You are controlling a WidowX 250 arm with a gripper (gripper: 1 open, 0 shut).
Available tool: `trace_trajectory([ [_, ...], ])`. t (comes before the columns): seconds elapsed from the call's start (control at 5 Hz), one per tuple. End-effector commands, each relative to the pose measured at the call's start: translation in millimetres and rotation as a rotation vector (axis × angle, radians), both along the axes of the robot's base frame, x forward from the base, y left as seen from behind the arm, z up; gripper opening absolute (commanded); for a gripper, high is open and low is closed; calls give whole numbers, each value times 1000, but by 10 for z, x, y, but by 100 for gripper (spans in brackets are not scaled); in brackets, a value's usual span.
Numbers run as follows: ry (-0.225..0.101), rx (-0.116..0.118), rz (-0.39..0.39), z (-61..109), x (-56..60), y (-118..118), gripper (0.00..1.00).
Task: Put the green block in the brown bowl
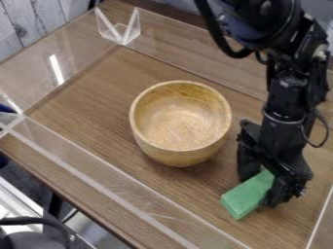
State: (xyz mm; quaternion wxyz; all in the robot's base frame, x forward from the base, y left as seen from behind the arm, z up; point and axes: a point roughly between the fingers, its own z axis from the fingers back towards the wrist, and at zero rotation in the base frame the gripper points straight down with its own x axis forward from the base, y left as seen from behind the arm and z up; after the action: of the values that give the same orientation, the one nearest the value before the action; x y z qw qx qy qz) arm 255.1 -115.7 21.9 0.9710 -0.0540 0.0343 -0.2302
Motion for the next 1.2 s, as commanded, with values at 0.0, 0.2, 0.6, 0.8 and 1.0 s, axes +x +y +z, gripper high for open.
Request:
trace_trajectory([
  [0.0, -31, -16, 0, 56, 79, -1, 0],
  [0.2, -40, -14, 1, 109, 81, 11, 0],
  [0.6, -70, -11, 6, 295, 89, 48, 0],
  [0.8, -97, -6, 12, 457, 109, 77, 0],
  [1.0, -142, 0, 30, 712, 149, 147, 0],
])
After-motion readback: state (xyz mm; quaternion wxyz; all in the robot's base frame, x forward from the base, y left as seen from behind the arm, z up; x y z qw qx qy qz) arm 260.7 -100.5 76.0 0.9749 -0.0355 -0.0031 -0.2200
